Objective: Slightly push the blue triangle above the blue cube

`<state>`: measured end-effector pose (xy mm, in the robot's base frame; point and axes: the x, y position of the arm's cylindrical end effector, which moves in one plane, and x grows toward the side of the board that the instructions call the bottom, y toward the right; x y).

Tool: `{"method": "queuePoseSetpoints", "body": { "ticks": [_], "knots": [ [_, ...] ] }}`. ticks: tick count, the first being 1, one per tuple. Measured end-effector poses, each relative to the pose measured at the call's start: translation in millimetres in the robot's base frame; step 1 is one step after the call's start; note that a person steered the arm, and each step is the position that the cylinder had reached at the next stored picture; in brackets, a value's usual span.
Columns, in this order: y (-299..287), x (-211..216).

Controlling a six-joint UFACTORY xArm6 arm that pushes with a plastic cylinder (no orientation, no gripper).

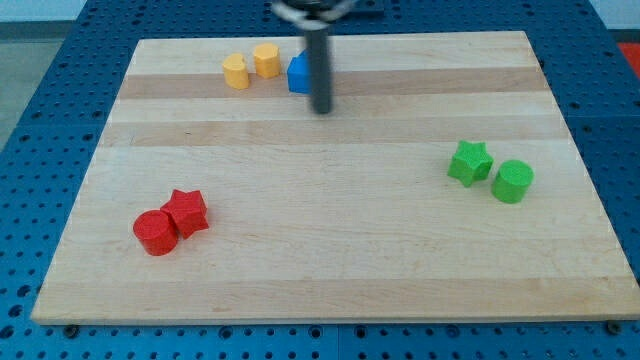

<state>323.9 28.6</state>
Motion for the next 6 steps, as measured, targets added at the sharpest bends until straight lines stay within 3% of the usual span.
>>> {"method": "queuePoseSetpoints", "body": {
  "ticks": [1, 2, 6],
  "knots": [
    [12, -75],
    [-10, -106],
    [-64, -84]
  ]
}}
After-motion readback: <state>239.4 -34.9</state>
